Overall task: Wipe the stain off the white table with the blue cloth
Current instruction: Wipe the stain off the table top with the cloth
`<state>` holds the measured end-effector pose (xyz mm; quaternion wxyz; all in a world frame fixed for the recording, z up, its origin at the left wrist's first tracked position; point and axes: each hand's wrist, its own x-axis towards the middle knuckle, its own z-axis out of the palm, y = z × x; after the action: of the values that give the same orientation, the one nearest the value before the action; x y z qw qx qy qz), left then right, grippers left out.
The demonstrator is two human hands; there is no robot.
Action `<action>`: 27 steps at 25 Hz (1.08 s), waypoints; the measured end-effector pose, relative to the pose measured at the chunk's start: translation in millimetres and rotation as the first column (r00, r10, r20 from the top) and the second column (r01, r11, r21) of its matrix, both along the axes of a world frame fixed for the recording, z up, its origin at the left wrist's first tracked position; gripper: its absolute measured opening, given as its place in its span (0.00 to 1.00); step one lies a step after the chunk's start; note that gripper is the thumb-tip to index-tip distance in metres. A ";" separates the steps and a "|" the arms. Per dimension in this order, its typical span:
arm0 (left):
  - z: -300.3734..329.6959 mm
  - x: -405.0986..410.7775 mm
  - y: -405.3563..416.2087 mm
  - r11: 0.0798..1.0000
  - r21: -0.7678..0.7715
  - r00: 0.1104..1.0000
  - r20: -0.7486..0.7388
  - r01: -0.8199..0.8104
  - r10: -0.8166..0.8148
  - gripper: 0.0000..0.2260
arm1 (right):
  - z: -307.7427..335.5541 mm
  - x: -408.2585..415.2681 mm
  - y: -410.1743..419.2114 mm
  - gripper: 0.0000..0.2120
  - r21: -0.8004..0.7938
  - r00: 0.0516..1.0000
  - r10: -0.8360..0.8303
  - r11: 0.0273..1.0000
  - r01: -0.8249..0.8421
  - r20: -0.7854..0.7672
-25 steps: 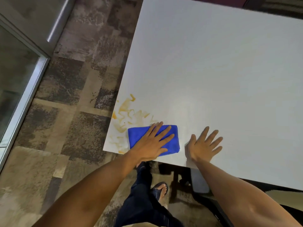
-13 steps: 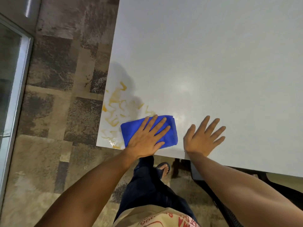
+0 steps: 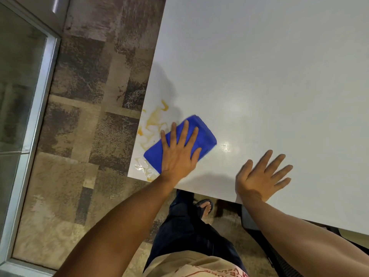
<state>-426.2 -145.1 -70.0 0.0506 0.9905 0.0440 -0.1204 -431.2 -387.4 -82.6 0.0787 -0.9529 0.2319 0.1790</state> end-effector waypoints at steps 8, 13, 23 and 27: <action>-8.2 98.3 80.9 0.959 0.085 0.960 0.101 -0.270 0.262 0.29 | -1.0 -0.5 0.7 0.34 -0.020 1.000 -0.007 1.000 0.008 0.004; -12.0 120.1 95.4 0.956 0.058 0.953 0.121 -0.287 0.279 0.28 | -3.8 -2.1 -0.6 0.34 -0.027 1.000 0.005 1.000 -0.005 0.025; -4.4 25.1 82.4 0.978 0.040 0.977 0.075 -0.205 0.202 0.29 | -6.2 -4.2 -2.1 0.34 -0.003 0.996 0.030 1.000 -0.030 0.080; -2.2 -21.8 68.5 0.978 0.046 0.979 0.037 -0.204 0.203 0.29 | -8.2 -5.4 -1.5 0.34 0.023 0.989 0.036 0.999 -0.039 0.144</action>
<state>-448.0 -76.6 -72.2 0.0389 0.9835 0.1473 -0.0978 -436.6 -389.0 -90.8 0.1039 -0.9664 0.2053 0.1145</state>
